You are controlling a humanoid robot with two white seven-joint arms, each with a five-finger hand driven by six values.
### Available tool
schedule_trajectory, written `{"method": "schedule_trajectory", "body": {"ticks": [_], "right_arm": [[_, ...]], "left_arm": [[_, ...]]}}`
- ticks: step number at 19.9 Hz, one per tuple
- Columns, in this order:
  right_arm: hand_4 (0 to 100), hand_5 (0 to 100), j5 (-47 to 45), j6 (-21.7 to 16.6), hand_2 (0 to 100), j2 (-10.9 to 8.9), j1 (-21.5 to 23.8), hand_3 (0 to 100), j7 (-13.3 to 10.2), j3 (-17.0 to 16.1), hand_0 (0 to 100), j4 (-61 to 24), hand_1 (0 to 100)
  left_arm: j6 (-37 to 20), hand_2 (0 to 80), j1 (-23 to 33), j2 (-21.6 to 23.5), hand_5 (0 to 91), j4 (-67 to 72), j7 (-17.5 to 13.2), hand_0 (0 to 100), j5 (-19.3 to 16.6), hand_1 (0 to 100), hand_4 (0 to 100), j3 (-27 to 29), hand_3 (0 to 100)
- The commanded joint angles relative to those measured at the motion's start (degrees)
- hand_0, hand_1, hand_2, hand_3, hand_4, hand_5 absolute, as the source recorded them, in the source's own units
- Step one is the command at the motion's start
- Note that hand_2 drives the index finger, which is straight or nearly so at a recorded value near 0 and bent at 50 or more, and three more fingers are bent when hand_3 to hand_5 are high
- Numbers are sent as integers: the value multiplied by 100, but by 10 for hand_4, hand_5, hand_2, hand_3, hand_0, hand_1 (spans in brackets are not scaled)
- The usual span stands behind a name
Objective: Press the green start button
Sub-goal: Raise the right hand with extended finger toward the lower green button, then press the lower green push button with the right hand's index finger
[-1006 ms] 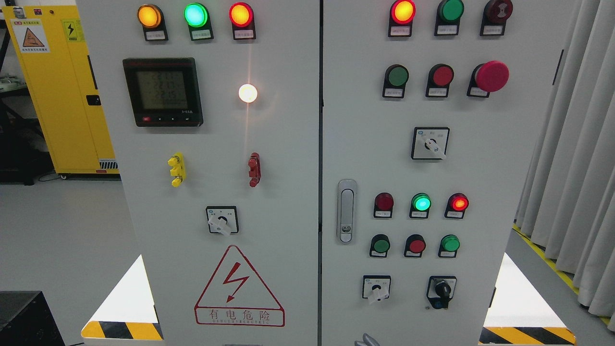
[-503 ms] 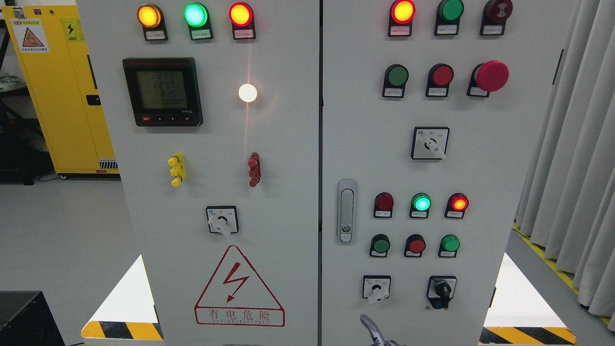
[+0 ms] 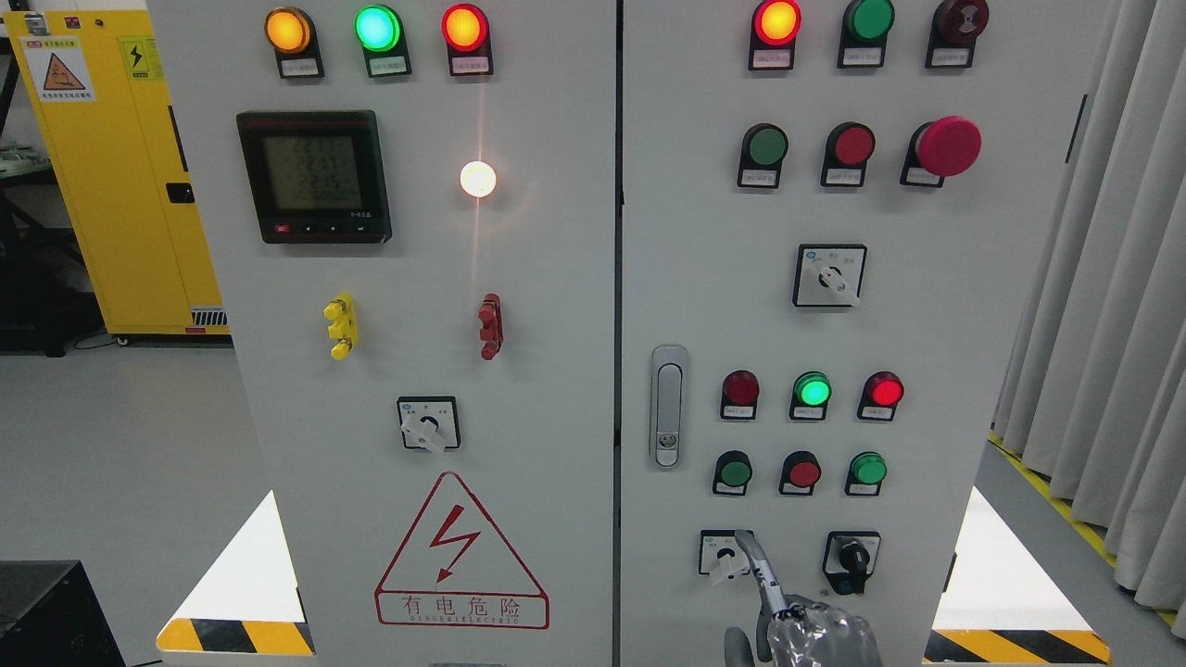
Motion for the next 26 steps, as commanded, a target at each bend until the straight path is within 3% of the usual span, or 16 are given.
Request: {"method": "schedule_trajectory", "body": {"ticks": [1,6,9,26], "right_arm": [[1000,1000,261,95,0,-105,-316,1000,4,-143,625,176,965],[1000,1000,420,86,0,-105,-395,1000,30,-108,632,167,967],[1000,1000,428,86,0,-105,-492,1000,258,-99,637,211,968],[1000,1000,472,95,0,-96,-773,1000,276,-28,682,597,965]], "left_arm": [[1,0,0,1,0,0,0,120,-7,556,0,1,0],[1,0,0,1,0,0,0,120,2,556,0,-8,0],[1,0,0,-8,0,0,0,120,2,556,0,1,0],[1,0,0,1,0,0,0,120,2,556,0,1,0]]}}
